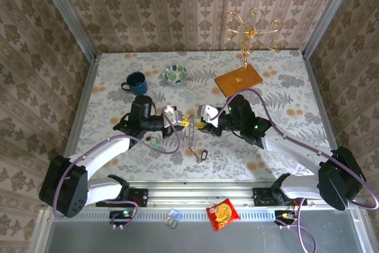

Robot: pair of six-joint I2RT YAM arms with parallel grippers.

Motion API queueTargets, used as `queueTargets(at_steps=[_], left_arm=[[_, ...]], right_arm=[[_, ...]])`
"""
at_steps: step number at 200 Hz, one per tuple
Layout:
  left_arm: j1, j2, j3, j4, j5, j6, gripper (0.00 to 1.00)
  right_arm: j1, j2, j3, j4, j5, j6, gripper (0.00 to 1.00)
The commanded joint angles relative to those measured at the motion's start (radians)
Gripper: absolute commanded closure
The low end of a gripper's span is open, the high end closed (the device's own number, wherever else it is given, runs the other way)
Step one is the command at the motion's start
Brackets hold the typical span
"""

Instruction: Put the keys on the keyring

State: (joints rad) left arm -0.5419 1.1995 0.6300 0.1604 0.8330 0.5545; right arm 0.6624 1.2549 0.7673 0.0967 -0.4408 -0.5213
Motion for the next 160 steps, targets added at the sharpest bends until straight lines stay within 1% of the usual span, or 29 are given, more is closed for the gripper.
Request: queueTargets(at_steps=[1, 30, 83, 143, 160], left_arm=[[-0.005, -0.018, 0.037, -0.014, -0.009, 0.046, 1.0], [-0.01, -0.016, 0.04, -0.035, 0.013, 0.064, 1.0], [-0.013, -0.01, 0.048, -0.06, 0.046, 0.083, 1.0], [-0.015, -0.003, 0.054, -0.079, 0.056, 0.096, 1.0], [-0.016, -0.003, 0.054, -0.084, 0.057, 0.099, 1.0]], right_arm=[[0.021, 0.01, 0.004, -0.021, 0.036, -0.016, 0.7], [0.032, 0.045, 0.018, 0.028, 0.068, -0.006, 0.71], [0.046, 0.063, 0.029, 0.044, 0.04, -0.004, 0.74], [0.052, 0.079, 0.038, 0.056, 0.014, 0.005, 0.81], [0.053, 0.085, 0.044, 0.051, 0.011, 0.003, 0.86]])
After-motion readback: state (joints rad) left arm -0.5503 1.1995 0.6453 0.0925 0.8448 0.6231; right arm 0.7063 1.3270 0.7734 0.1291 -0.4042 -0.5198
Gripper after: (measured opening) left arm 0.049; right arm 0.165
